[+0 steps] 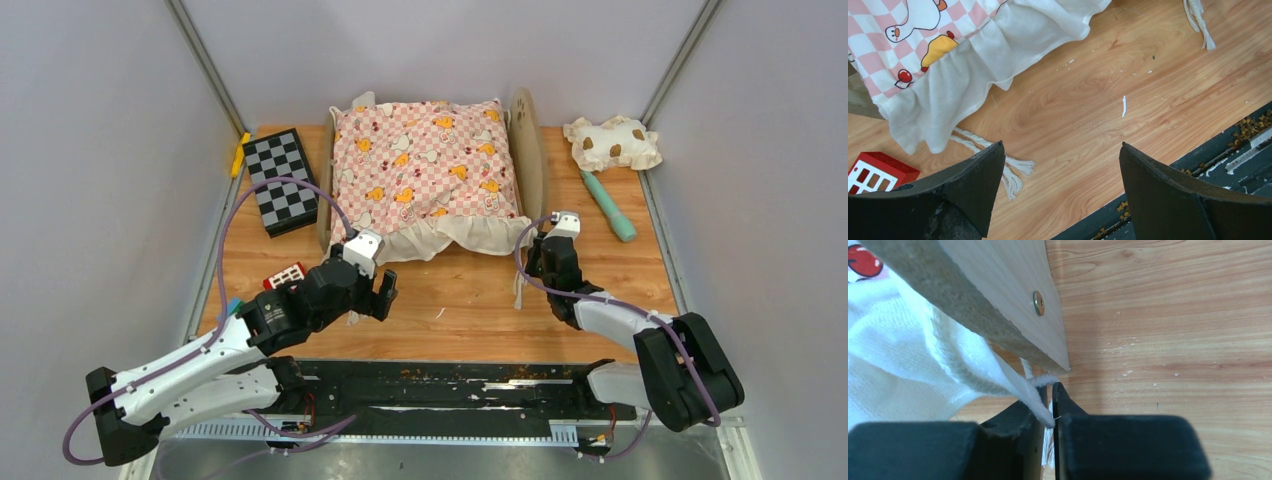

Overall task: Set up the pet bed
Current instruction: Tie the ropes to the bed frame.

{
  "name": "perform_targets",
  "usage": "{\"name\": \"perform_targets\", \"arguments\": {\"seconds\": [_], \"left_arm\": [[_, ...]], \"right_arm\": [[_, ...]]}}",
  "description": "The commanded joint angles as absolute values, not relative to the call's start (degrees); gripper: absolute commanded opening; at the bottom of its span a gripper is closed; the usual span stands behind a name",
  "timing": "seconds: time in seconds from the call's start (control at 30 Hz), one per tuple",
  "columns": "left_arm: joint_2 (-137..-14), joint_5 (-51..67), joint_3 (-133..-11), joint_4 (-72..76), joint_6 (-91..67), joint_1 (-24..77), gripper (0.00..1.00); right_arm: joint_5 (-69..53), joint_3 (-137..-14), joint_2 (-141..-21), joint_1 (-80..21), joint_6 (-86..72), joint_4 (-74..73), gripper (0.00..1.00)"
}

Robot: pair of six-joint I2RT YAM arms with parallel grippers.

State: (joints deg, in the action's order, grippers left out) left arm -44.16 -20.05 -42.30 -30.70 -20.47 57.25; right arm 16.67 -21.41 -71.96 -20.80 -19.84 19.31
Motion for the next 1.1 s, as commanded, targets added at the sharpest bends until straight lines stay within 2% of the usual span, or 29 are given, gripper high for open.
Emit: {"name": "perform_targets", "arguments": {"seconds": [0.0,0.17,0.5,0.8,0.83,0.93,1.0,1.07], "left_arm": [[-43.27,-20.99,-42.19,-29.91,-20.35,57.34,0.91],[-43.35,-20.96,-41.97,-29.71,-20.27,57.35,0.92],[-42.98,-21.03,-41.92,-29.69,-20.39,57.34,0.92],[-43.17,-20.48,-41.92,-29.47,-20.65,57.39,0.92],[-43.11,-20.41,-41.88,-29.48,-20.65,57.39,0.92],[-43.10,-20.39,-41.66,-29.33,-20.83,57.34,0.92],[-43.07,-20.30,-41.70,-29.31,-20.90,57.38,0.92],[-43.07,-20.21,-41.74,-29.28,-20.96,57.39,0.92]], "right_arm": [[17.67,-22.97,-71.41,-20.57,-20.25,21.58,0.07],[17.99,-22.53,-68.77,-20.57,-20.25,19.36,0.00],[20.31,-23.99,-58.30,-20.57,-18.03,7.42,0.00],[18.27,-27.76,-55.48,-20.57,-14.44,-2.74,0.01],[17.71,-27.62,-55.49,-20.57,-14.10,-2.43,0.06],[16.79,-27.71,-56.97,-20.57,-14.53,-0.73,0.34],[16.02,-27.27,-58.36,-20.52,-14.89,2.59,0.44],[15.35,-26.39,-59.75,-20.57,-15.35,6.67,0.48]]}}
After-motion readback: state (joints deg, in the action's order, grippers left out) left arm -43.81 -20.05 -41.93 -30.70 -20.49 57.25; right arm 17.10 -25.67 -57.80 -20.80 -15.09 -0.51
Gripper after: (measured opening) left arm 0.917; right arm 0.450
